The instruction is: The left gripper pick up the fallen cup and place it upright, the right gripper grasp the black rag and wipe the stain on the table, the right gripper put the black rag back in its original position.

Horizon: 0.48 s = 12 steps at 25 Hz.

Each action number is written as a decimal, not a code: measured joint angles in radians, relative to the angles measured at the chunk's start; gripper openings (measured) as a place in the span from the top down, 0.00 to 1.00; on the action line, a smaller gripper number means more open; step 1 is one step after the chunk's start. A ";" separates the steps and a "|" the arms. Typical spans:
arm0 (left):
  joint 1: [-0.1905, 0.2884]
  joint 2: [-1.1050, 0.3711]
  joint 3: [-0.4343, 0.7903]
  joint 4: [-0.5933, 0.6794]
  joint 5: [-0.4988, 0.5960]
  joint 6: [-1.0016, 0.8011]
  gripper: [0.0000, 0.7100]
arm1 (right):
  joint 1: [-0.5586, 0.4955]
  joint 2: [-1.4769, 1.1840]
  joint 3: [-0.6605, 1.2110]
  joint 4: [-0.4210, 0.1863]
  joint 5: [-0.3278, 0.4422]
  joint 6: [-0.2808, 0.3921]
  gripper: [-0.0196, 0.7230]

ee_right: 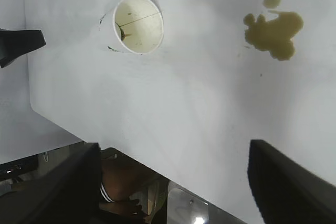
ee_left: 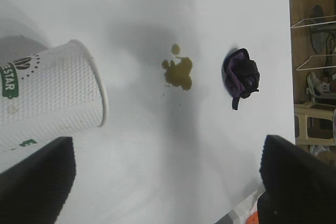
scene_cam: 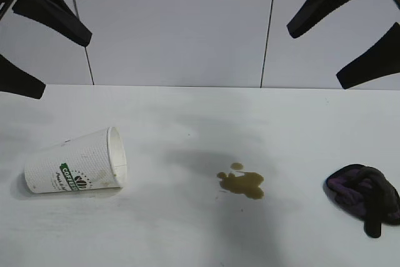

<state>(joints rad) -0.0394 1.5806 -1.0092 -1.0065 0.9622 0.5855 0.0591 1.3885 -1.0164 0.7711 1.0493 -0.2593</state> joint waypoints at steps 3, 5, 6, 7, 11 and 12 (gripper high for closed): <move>0.000 0.000 0.000 -0.001 0.000 0.000 0.03 | 0.000 0.000 0.000 0.000 -0.006 0.000 0.25; 0.000 0.000 0.000 -0.001 0.000 0.000 0.03 | 0.000 0.000 0.000 0.000 -0.013 0.000 0.25; 0.000 0.000 0.000 -0.001 0.000 0.000 0.03 | 0.000 0.000 0.000 0.000 -0.019 0.000 0.25; 0.000 0.000 0.000 -0.001 0.000 0.000 0.03 | 0.000 0.000 0.000 0.000 -0.021 0.000 0.25; 0.000 0.000 0.000 -0.001 -0.001 0.000 0.03 | 0.000 0.000 0.000 0.000 -0.022 0.000 0.25; 0.000 0.000 0.000 -0.001 -0.001 0.000 0.03 | 0.000 0.000 0.000 0.000 -0.022 0.000 0.25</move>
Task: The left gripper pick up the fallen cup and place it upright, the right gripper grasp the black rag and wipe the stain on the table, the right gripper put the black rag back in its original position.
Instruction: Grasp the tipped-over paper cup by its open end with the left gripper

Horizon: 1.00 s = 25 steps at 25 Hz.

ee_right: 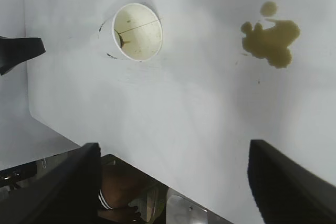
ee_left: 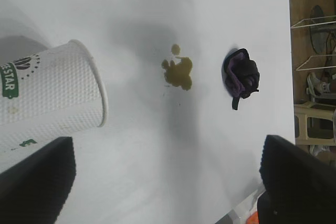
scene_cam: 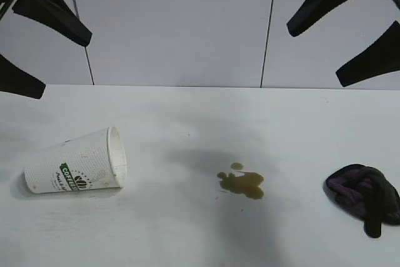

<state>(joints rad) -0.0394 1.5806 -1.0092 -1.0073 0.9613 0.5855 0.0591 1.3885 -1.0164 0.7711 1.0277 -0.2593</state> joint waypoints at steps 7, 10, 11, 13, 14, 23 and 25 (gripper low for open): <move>0.000 0.000 0.000 -0.002 0.000 0.000 0.03 | 0.000 0.000 0.000 0.000 0.000 0.000 0.25; 0.000 0.000 0.000 -0.016 -0.006 0.000 0.03 | 0.000 0.000 0.000 0.000 0.000 0.000 0.25; 0.000 0.000 0.000 -0.018 -0.005 0.001 0.03 | 0.000 0.000 0.000 0.000 0.000 0.000 0.25; 0.000 0.000 -0.001 -0.019 0.002 0.031 0.03 | 0.000 0.000 0.000 0.000 0.000 0.000 0.25; -0.001 0.000 -0.007 -0.017 0.011 0.062 0.03 | 0.000 0.000 0.000 0.000 0.000 0.000 0.25; -0.192 0.000 -0.136 0.246 0.030 0.519 0.03 | 0.000 0.000 0.000 0.000 0.000 0.000 0.25; -0.264 0.000 -0.152 0.400 -0.028 0.520 0.03 | 0.000 0.000 0.000 0.000 0.000 0.000 0.25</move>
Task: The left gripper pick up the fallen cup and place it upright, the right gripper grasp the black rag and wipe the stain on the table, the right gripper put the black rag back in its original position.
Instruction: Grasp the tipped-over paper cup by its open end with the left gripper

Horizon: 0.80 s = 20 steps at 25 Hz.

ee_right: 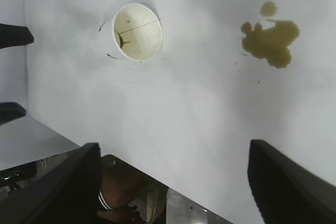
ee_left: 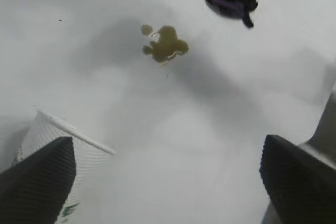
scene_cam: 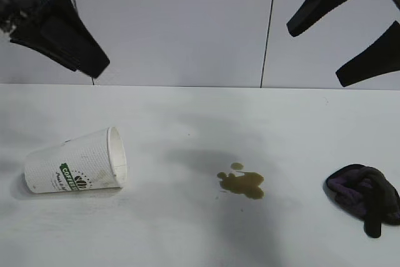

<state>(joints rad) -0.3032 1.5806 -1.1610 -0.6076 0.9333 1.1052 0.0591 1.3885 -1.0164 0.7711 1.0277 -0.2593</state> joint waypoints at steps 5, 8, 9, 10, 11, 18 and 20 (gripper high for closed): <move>-0.163 0.001 -0.005 0.395 -0.103 -0.071 0.03 | 0.000 0.000 0.000 0.000 0.000 0.000 0.25; -0.244 0.017 -0.007 0.617 -0.120 -0.155 0.03 | 0.000 0.000 0.000 0.000 0.000 0.000 0.25; -0.260 0.030 -0.008 0.664 -0.123 -0.190 0.03 | 0.000 0.000 0.000 0.000 0.000 0.000 0.25; -0.276 0.049 -0.010 0.712 -0.124 -0.223 0.03 | 0.000 0.000 0.000 0.000 0.000 0.000 0.25; -0.288 0.072 -0.010 0.749 -0.125 -0.250 0.03 | 0.000 0.000 0.000 0.000 0.000 0.001 0.25; -0.305 0.233 -0.041 0.821 -0.127 -0.377 0.03 | 0.000 0.000 0.000 0.000 0.001 0.001 0.25; -0.305 0.268 -0.072 0.821 -0.126 -0.384 0.03 | 0.000 0.000 0.000 0.000 0.001 0.001 0.25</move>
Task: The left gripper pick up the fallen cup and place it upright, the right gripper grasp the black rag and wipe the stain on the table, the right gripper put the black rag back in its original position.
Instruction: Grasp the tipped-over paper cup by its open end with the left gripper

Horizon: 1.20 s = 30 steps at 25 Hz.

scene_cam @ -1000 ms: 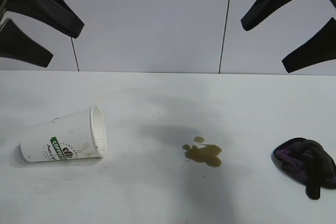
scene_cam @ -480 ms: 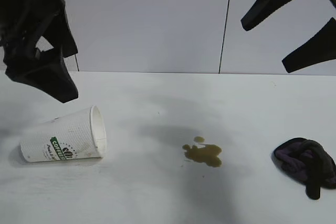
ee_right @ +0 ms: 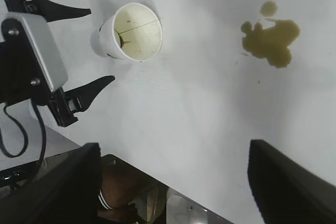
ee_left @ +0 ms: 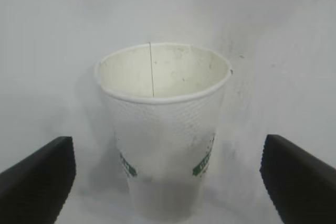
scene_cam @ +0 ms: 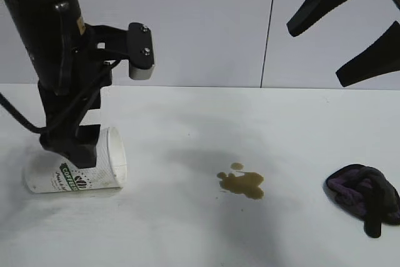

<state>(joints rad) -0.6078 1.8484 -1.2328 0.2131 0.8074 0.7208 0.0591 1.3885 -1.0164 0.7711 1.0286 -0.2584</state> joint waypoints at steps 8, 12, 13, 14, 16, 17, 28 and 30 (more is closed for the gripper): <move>0.000 0.135 -0.140 0.001 0.094 -0.002 0.03 | 0.000 0.000 0.000 0.000 0.000 0.000 0.25; 0.000 0.178 -0.157 0.002 0.105 0.002 0.03 | 0.000 0.000 0.000 0.000 0.000 0.000 0.25; 0.000 0.186 -0.160 0.005 0.105 0.007 0.03 | 0.000 0.000 0.000 0.000 -0.001 0.000 0.25; 0.000 0.192 -0.162 0.011 0.105 0.009 0.03 | 0.000 0.000 0.000 0.000 -0.001 0.000 0.25; 0.000 0.209 -0.166 0.020 0.106 0.011 0.03 | 0.000 0.000 0.000 0.000 -0.001 0.000 0.25; 0.000 0.216 -0.166 0.022 0.106 0.011 0.03 | 0.000 0.000 0.000 0.000 -0.001 0.000 0.25; 0.000 0.244 -0.172 0.023 0.110 0.007 0.23 | 0.000 0.000 0.000 0.000 -0.001 0.000 0.25; 0.000 0.240 -0.174 0.023 0.112 -0.004 0.25 | 0.000 0.000 0.000 0.000 -0.001 0.000 0.25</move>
<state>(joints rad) -0.6078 2.0889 -1.4065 0.2364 0.9192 0.7172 0.0591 1.3885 -1.0164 0.7711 1.0277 -0.2584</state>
